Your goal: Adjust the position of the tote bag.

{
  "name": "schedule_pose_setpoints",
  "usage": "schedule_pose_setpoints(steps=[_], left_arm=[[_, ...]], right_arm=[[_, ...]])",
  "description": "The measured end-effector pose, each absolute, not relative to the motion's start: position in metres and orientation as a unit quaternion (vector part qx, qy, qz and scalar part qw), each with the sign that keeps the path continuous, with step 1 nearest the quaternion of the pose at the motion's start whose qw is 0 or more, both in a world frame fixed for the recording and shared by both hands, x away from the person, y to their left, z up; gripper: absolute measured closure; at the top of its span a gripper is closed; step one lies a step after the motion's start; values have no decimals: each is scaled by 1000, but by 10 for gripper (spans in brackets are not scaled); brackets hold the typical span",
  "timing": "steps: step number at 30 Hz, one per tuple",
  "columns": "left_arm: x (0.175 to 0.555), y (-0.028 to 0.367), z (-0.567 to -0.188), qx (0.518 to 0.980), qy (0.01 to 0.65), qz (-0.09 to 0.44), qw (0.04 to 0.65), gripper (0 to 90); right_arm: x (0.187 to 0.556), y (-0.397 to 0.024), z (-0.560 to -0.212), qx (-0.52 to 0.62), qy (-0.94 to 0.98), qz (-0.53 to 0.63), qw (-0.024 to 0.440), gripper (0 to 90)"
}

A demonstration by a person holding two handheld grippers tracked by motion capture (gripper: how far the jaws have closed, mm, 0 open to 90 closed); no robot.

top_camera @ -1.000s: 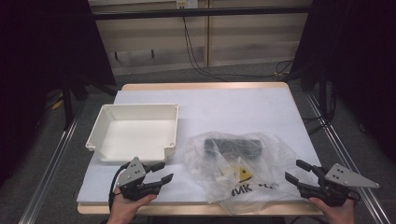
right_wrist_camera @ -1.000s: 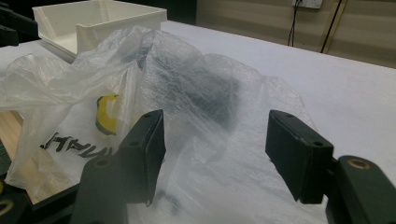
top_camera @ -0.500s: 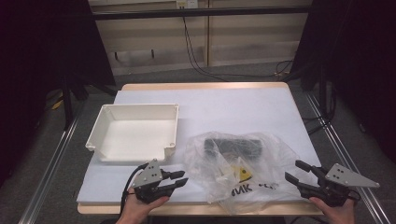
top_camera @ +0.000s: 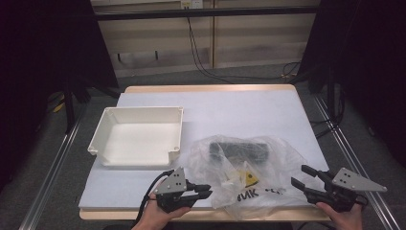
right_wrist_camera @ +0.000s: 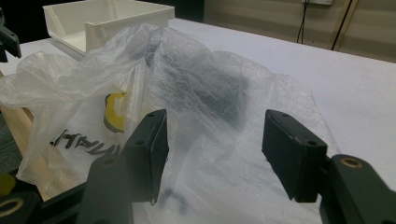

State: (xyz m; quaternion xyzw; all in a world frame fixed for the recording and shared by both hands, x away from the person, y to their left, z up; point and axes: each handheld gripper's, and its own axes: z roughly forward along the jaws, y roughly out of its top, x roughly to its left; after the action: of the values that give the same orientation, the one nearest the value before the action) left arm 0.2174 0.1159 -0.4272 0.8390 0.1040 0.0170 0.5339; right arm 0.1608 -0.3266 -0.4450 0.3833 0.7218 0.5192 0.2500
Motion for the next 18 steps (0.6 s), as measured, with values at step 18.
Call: schedule_pose_setpoints(steps=[18], left_arm=[[211,88,-444,856,53,-12,514,620]], right_arm=[[161,-323,-447,375,728,521,241,388]])
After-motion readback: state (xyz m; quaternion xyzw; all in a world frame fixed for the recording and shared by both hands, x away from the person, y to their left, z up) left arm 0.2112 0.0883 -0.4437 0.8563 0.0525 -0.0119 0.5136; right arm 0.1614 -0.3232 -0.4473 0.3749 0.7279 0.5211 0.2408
